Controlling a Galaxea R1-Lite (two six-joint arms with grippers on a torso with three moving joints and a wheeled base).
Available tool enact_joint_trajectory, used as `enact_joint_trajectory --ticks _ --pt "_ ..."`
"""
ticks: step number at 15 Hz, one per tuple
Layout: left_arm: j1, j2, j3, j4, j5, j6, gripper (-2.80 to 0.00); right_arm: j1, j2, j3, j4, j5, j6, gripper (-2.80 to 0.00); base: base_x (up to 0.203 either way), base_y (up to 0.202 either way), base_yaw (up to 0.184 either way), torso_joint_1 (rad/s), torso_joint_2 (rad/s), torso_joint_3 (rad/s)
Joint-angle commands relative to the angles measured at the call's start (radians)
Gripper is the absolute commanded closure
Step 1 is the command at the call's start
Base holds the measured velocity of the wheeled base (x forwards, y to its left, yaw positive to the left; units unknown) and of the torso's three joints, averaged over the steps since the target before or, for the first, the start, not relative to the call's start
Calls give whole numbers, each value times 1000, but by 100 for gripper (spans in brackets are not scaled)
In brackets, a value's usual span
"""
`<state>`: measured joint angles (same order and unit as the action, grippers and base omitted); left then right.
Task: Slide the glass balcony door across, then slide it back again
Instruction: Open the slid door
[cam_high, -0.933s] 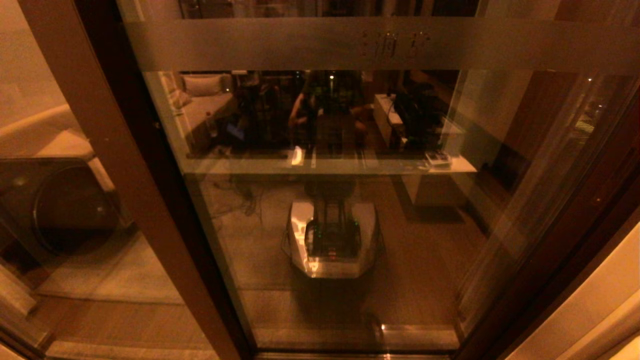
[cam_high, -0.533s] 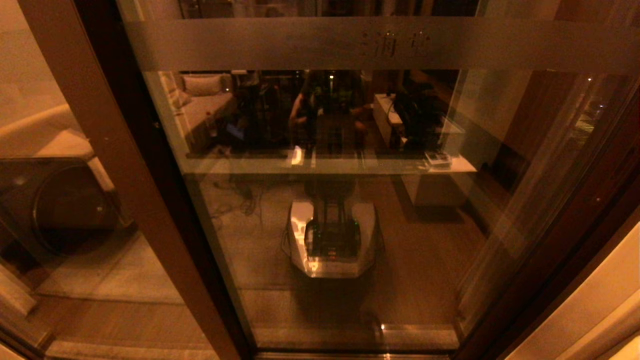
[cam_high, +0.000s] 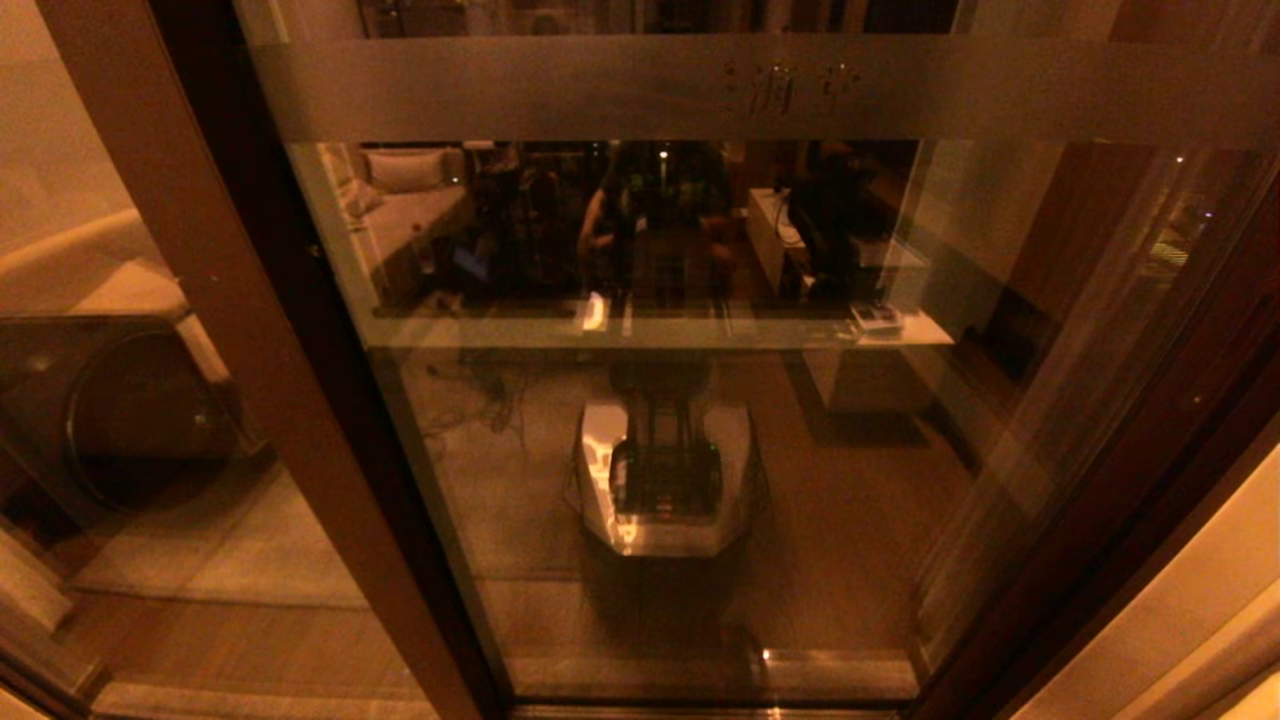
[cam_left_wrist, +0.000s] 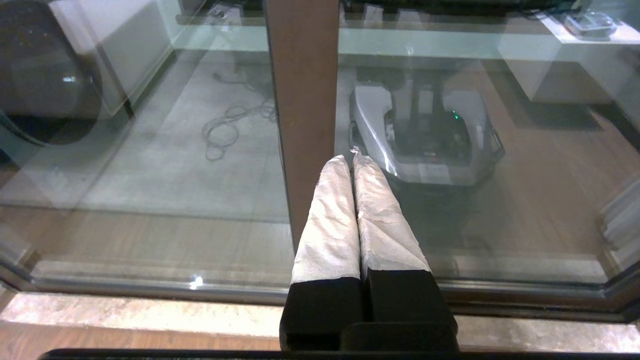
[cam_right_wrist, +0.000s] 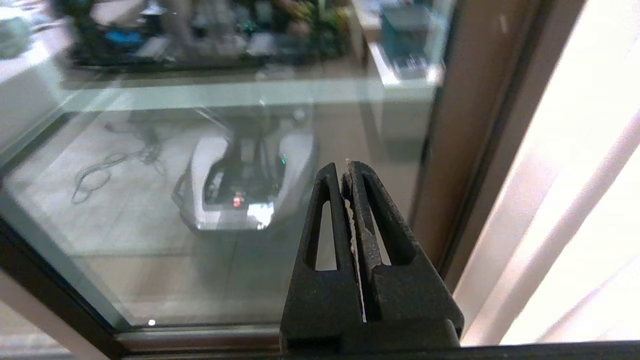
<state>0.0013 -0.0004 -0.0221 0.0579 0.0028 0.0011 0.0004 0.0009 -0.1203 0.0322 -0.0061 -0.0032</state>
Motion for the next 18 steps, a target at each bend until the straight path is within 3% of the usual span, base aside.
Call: enact_joint_trajectory --ticks 1,3,8,11,12,14,18 --pt "0 -1 1 0 0 0 0 1 17 -74 23 22 -18 0 0 0 0 0 0 0" --pt "0 -1 0 0 0 0 0 4 140 -179 31 29 -11 0 0 0 0 0 0 0" --pt "0 -1 1 0 0 0 0 54 639 -686 88 56 19 0 0 0 0 0 0 0" --pt "0 -1 0 0 0 0 0 48 871 -971 323 52 18 0 0 0 0 0 0 0" --pt "0 -1 1 0 0 0 0 15 943 -1043 410 49 -2 0 0 0 0 0 0 0" --pt "0 -1 0 0 0 0 0 -147 1052 -1124 511 50 -64 0 0 0 0 0 0 0" --pt "0 -1 1 0 0 0 0 -470 1204 -1189 555 109 -156 0 0 0 0 0 0 0"
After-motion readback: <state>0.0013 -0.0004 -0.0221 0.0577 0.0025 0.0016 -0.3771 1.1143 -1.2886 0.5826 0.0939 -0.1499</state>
